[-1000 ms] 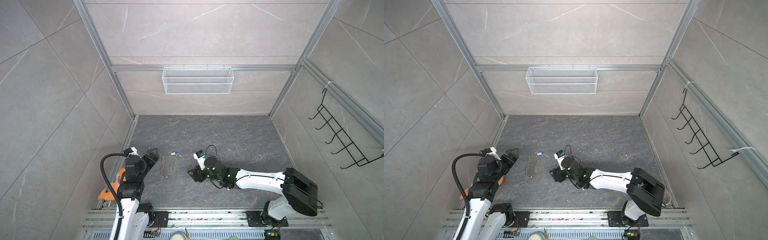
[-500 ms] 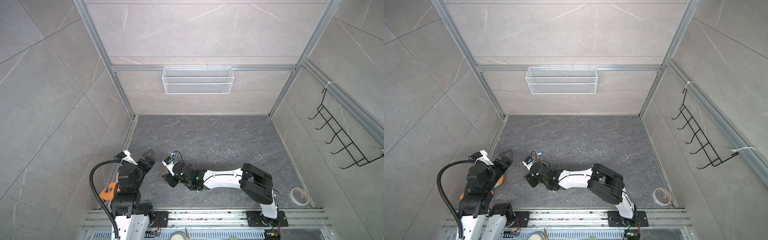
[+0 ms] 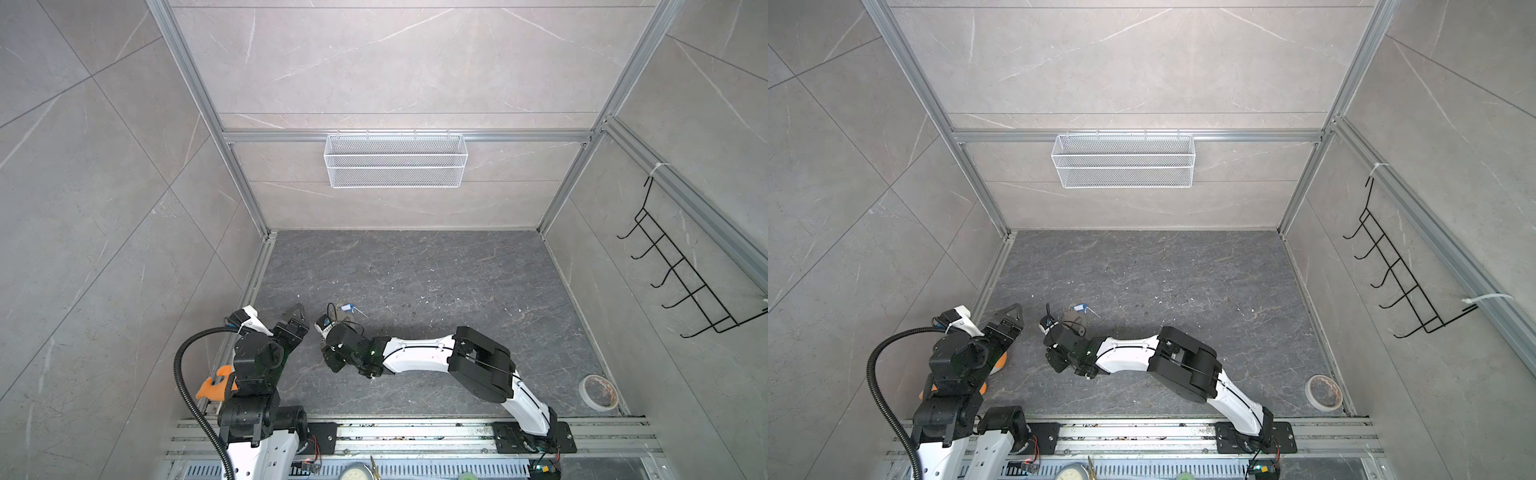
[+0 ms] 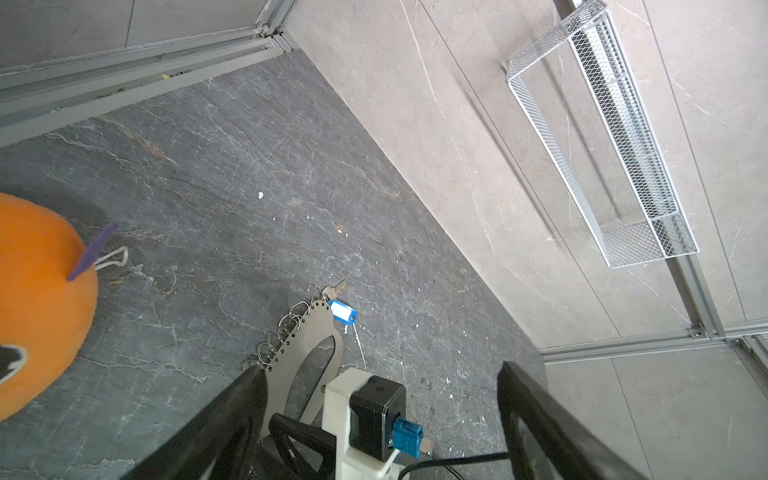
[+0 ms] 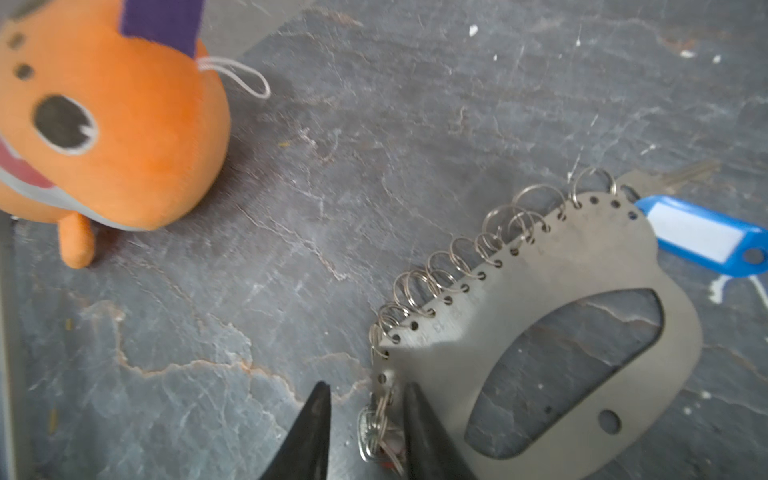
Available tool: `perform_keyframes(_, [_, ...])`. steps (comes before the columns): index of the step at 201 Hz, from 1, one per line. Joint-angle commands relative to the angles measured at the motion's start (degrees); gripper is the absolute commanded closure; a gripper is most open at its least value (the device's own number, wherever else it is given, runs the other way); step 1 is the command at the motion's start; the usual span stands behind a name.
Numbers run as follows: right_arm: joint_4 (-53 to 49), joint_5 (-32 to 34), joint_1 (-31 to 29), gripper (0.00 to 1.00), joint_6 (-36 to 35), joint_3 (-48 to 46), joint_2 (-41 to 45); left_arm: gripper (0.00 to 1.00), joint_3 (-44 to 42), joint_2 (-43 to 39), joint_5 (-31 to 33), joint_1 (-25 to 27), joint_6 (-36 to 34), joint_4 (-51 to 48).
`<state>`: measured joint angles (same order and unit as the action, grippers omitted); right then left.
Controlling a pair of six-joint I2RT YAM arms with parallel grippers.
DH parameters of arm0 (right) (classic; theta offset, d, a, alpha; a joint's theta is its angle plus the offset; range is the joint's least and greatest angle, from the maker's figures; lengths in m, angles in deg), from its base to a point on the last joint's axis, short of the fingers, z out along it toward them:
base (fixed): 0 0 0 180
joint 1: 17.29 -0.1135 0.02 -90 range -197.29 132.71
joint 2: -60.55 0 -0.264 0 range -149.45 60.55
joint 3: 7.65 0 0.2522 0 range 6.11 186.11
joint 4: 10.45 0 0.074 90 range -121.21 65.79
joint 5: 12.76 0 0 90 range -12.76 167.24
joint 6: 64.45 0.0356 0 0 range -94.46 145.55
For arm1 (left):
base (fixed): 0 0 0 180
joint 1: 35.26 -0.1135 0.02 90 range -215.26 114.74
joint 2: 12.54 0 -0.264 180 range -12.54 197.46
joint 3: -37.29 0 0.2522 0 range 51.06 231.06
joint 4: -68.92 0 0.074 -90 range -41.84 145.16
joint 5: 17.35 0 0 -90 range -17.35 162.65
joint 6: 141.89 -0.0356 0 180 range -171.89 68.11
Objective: Remove the keys from the keyring
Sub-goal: 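Reach the right gripper across and grasp the steel key plate's edge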
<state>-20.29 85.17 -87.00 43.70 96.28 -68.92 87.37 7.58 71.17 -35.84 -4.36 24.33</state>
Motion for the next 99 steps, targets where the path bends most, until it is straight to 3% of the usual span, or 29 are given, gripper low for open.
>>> perform_keyframes(1, [-2.9, 1.1, 0.4, 0.69, 0.1, 1.7, -1.4, 0.11, 0.9, -0.6, 1.6, 0.5, -2.0, 0.4])
perform_keyframes(99, [-4.3, -0.3, 0.4, 0.77, 0.7, 3.1, -3.5, 0.10, 0.7, -0.7, 2.9, 1.2, -2.9, 0.6])
